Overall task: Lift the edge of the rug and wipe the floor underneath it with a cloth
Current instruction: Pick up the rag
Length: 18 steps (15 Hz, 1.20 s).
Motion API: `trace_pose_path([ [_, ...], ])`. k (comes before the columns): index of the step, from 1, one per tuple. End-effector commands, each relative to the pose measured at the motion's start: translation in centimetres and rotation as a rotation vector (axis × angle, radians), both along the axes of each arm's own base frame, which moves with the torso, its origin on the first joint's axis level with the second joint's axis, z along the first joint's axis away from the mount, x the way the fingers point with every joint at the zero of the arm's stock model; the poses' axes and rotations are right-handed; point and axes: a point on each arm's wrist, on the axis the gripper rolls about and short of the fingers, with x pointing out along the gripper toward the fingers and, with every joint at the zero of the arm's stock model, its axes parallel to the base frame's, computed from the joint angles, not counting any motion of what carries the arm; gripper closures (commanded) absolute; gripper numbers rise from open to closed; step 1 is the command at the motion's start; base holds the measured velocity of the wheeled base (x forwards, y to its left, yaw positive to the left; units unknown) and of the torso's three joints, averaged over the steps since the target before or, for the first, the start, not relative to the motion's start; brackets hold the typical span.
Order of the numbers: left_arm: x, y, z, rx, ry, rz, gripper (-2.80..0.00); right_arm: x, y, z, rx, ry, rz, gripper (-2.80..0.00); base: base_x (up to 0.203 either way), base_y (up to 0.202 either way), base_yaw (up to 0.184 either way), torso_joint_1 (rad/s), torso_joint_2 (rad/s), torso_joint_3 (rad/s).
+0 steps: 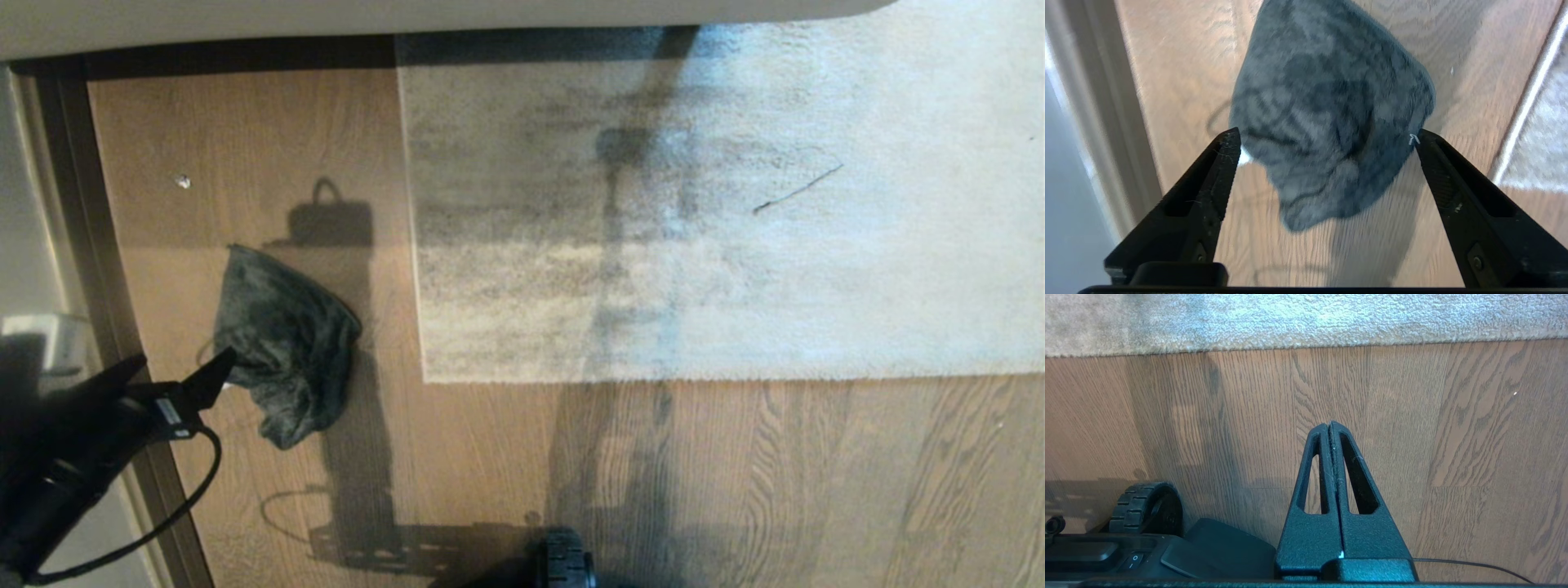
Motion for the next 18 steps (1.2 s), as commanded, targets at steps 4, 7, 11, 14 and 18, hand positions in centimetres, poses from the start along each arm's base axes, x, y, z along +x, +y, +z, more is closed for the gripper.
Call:
trace_pose_path([
  [4,3.1,0.3,-2.5,-0.004,0.024,-0.007,-2.8,0.0,0.0,0.0,0.0,0.0,0.0,0.0,0.0,0.0,0.0,0.0,0.0,0.0],
  [7,3.8,0.4,-3.3,-0.006,0.053,-0.007,-2.8,0.0,0.0,0.0,0.0,0.0,0.0,0.0,0.0,0.0,0.0,0.0,0.0,0.0],
  [11,5.2,0.7,-4.1,-0.009,0.07,-0.001,-2.8,0.0,0.0,0.0,0.0,0.0,0.0,0.0,0.0,0.0,0.0,0.0,0.0,0.0],
  [14,6.4,0.9,-4.1,-0.006,0.053,-0.003,-2.8,0.0,0.0,0.0,0.0,-0.001,0.0,0.0,0.0,0.0,0.0,0.0,0.0,0.0],
  [18,7.4,1.0,-4.1,-0.004,0.034,-0.003,-2.8,0.0,0.0,0.0,0.0,0.0,0.0,0.0,0.0,0.0,0.0,0.0,0.0,0.0],
])
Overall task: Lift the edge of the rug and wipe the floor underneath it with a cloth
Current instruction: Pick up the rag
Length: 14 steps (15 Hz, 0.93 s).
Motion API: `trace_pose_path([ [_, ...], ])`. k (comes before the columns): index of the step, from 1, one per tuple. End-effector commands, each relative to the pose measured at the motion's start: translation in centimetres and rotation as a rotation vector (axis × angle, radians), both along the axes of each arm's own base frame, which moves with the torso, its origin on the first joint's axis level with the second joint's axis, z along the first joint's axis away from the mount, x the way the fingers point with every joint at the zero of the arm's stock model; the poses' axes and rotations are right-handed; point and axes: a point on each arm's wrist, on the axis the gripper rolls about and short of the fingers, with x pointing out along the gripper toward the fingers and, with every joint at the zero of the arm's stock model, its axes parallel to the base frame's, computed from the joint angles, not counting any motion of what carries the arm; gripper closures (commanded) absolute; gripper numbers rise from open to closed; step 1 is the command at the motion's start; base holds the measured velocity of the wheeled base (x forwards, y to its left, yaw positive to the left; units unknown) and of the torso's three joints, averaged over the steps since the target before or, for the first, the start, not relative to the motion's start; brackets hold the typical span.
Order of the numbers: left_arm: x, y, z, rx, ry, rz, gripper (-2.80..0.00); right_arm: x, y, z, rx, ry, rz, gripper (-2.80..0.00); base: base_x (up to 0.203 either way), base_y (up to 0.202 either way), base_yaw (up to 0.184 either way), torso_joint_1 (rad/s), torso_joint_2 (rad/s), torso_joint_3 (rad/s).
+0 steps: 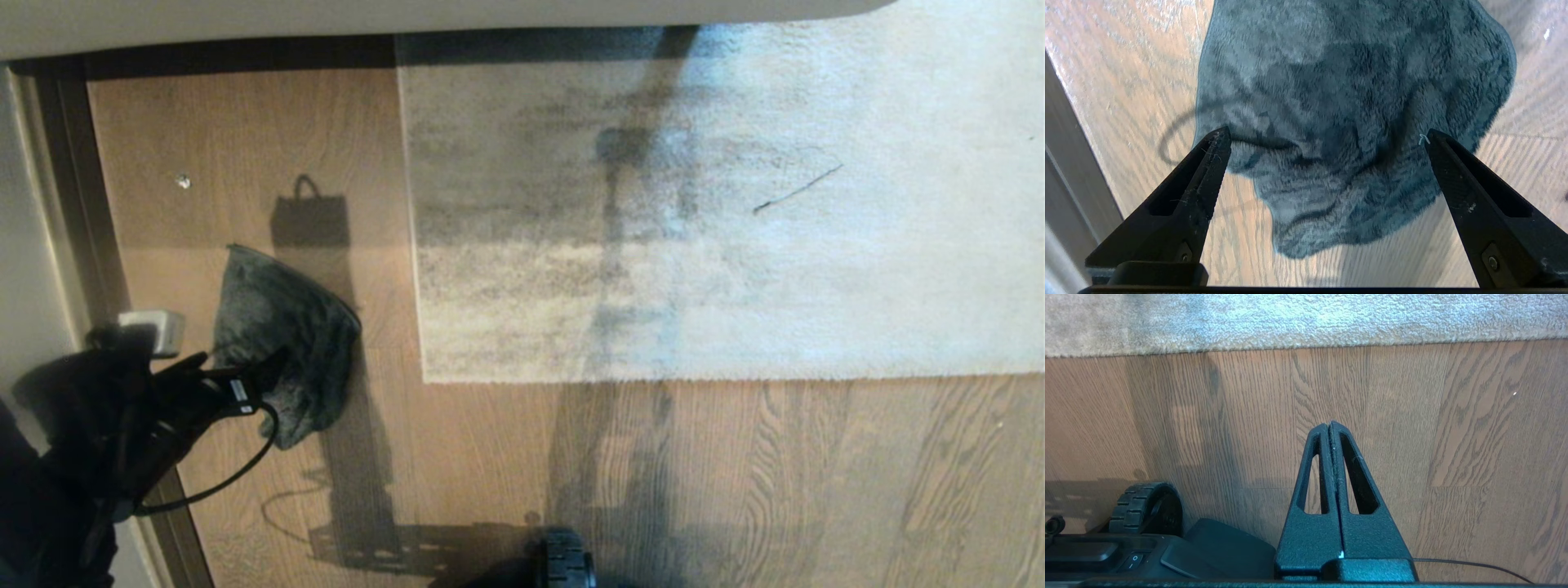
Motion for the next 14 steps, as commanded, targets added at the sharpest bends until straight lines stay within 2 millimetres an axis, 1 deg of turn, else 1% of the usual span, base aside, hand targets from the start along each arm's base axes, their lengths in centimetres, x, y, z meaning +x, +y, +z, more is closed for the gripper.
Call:
trace_pose_path([
  [1,0.5,0.0,0.5,0.007,-0.054,-0.001,-2.8,0.0,0.0,0.0,0.001,0.0,0.0,0.0,0.0,0.0,0.0,0.0,0.0,0.0],
  [5,1.1,0.0,0.9,0.011,-0.082,-0.006,-2.8,0.0,0.0,0.0,0.001,0.0,0.0,0.0,0.0,0.0,0.0,0.0,0.0,0.0],
  [7,1.2,0.0,0.8,0.01,-0.08,-0.006,-2.8,0.0,0.0,0.0,0.001,0.0,0.0,0.0,0.0,0.0,0.0,0.0,0.0,0.0],
  [10,2.0,-0.2,0.7,0.011,-0.089,-0.017,-2.8,0.0,0.0,0.0,0.001,-0.001,0.0,0.0,0.0,0.0,0.0,0.0,0.0,0.0],
  [14,2.9,-0.5,0.1,0.013,-0.081,-0.032,-2.8,0.0,0.0,0.0,0.001,0.0,0.0,0.0,0.0,0.0,0.0,0.0,0.0,0.0],
])
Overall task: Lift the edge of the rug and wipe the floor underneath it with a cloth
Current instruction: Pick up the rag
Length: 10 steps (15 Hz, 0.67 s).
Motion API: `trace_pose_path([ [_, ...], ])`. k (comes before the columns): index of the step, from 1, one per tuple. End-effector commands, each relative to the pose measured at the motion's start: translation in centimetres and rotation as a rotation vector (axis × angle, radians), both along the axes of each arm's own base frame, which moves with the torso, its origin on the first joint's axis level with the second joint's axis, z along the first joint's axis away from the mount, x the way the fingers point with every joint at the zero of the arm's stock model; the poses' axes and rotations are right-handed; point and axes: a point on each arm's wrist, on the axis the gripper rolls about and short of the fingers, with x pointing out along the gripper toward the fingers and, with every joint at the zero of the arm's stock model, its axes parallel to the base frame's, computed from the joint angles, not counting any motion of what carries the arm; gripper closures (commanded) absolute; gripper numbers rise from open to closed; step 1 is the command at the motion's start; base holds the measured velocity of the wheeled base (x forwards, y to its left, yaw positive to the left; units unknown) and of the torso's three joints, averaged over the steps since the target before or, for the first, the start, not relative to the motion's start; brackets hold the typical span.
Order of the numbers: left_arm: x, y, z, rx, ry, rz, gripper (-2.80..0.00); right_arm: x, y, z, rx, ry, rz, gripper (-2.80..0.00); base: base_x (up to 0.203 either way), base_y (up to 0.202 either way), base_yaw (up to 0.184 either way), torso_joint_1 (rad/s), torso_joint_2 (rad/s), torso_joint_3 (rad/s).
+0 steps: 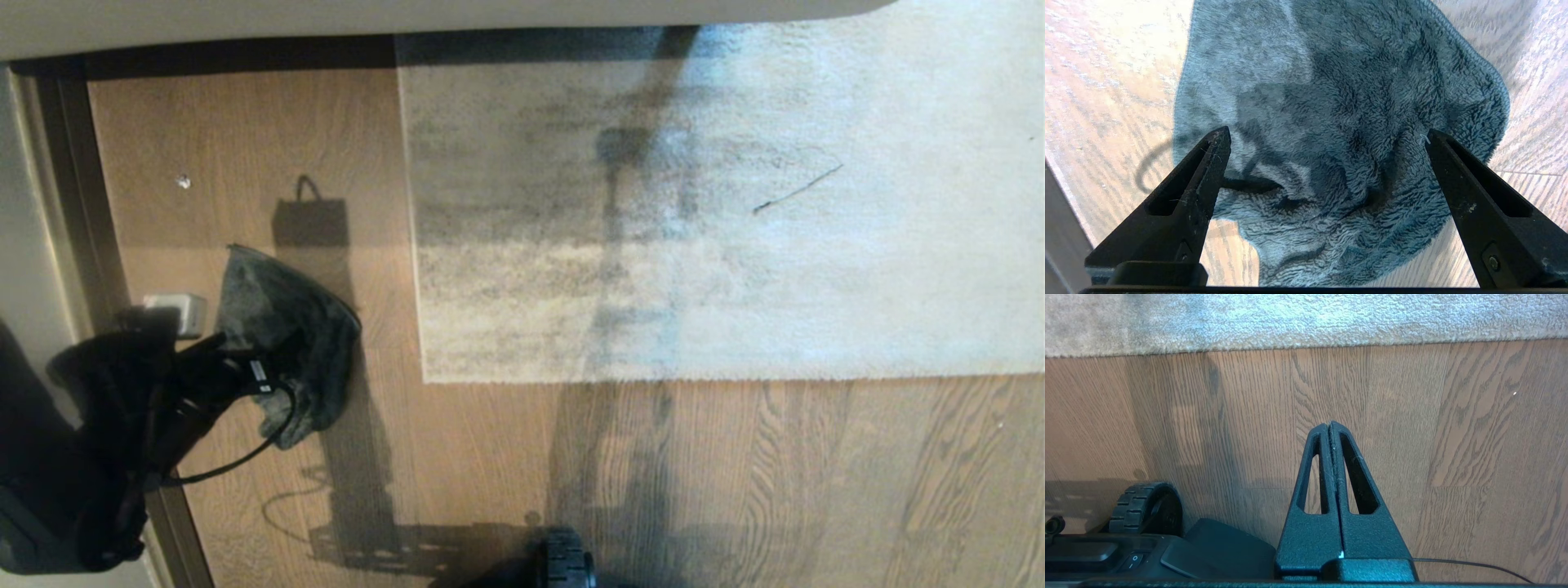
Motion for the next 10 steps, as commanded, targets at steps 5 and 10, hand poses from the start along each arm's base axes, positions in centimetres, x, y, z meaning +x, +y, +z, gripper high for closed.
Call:
trace_pose_path([
  [5,1.3,-0.2,-0.6,0.003,-0.031,-0.011,-2.8,0.0,0.0,0.0,0.0,-0.001,0.0,0.0,0.0,0.0,0.0,0.0,0.0,0.0],
  [10,2.0,-0.3,-1.1,0.002,-0.026,-0.016,-2.8,0.0,0.0,0.0,0.0,0.0,0.0,0.0,0.0,0.0,0.0,0.0,0.0,0.0],
])
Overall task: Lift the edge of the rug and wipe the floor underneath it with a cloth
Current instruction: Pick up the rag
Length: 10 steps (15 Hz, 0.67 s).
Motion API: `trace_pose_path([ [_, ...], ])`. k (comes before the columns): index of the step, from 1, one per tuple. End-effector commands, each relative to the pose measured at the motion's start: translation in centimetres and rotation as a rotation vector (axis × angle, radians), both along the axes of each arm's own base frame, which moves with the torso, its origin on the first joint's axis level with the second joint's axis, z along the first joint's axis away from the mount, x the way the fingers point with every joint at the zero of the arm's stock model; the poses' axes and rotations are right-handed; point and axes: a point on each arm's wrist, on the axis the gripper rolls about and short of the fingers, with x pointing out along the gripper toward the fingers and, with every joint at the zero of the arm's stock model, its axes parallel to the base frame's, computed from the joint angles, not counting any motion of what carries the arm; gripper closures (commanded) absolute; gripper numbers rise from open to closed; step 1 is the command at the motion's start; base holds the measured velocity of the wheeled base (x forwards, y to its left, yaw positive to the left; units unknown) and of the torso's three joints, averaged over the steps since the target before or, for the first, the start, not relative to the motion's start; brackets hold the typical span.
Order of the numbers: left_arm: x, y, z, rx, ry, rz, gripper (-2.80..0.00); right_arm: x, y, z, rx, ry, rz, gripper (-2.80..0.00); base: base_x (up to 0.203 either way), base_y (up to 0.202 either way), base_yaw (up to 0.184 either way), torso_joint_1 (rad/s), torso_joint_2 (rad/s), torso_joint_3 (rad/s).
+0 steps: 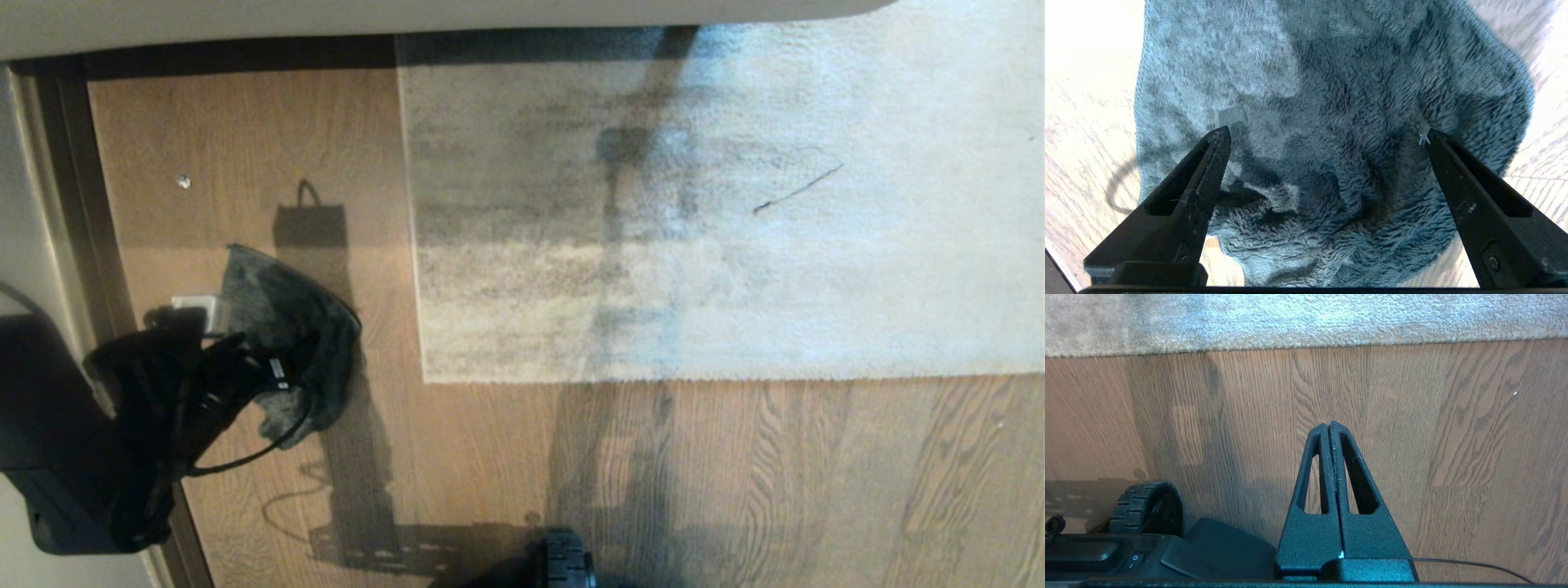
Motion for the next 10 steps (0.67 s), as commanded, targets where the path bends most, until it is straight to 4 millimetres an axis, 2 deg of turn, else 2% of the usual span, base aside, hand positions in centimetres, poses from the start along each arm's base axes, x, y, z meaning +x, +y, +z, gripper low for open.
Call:
trace_pose_path([
  [1,0.23,0.07,0.08,0.003,-0.036,0.002,-2.8,0.0,0.0,0.0,0.0,0.0,0.0,0.0,0.0,0.0,0.0,0.0,0.0,0.0],
  [10,0.94,0.14,-0.67,0.003,-0.025,0.003,-2.8,-0.01,0.0,0.04,0.0,-0.002,0.0,0.0,0.0,0.0,0.0,0.0,0.0,0.0],
])
